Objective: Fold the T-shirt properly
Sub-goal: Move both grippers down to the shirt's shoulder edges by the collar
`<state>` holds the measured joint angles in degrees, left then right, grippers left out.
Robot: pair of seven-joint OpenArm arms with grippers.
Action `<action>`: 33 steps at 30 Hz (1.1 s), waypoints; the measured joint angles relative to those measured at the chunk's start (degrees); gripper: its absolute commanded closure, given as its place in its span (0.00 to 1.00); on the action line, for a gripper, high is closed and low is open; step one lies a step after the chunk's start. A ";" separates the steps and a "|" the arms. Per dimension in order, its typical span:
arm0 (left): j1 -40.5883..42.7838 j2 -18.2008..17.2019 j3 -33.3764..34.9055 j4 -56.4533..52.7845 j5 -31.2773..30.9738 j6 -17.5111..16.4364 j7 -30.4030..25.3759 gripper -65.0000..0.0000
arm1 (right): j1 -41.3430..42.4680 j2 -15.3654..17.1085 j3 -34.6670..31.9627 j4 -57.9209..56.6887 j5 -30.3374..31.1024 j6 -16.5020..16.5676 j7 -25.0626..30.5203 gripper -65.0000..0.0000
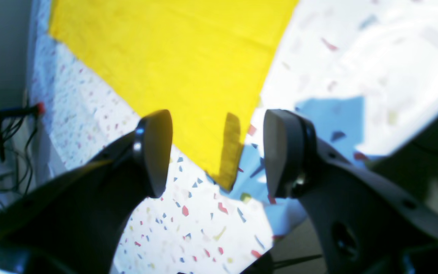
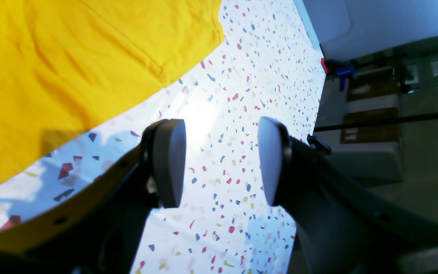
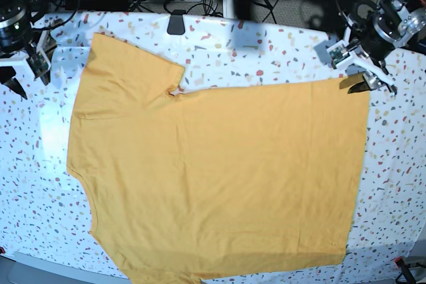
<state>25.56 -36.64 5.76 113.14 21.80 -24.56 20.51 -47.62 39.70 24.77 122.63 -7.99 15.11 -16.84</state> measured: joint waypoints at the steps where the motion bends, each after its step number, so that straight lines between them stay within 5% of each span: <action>1: 0.00 -1.01 0.02 -0.02 -0.90 0.22 0.22 0.43 | -0.02 -0.02 0.00 0.00 1.81 0.04 0.00 0.53; 7: -0.96 -2.08 0.17 -6.64 -1.29 0.61 -2.73 0.43 | 0.00 -0.02 0.00 0.00 9.51 0.04 -0.15 0.53; 13: -4.09 -2.10 0.20 -18.56 2.69 5.57 -8.39 0.44 | 0.00 -0.02 0.00 0.00 9.49 0.09 -0.13 0.53; 26: -5.57 -2.25 2.34 -21.16 2.80 6.58 -11.45 0.44 | 0.00 -0.02 0.00 0.00 9.49 0.09 -0.15 0.53; 33: -7.65 -1.57 4.11 -21.16 2.82 5.97 -12.17 0.66 | 0.00 -0.48 0.00 0.00 10.12 0.20 -0.17 0.53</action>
<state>17.91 -38.22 9.87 91.98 24.62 -18.59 8.34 -47.62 39.22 24.77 122.63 2.13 15.31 -17.02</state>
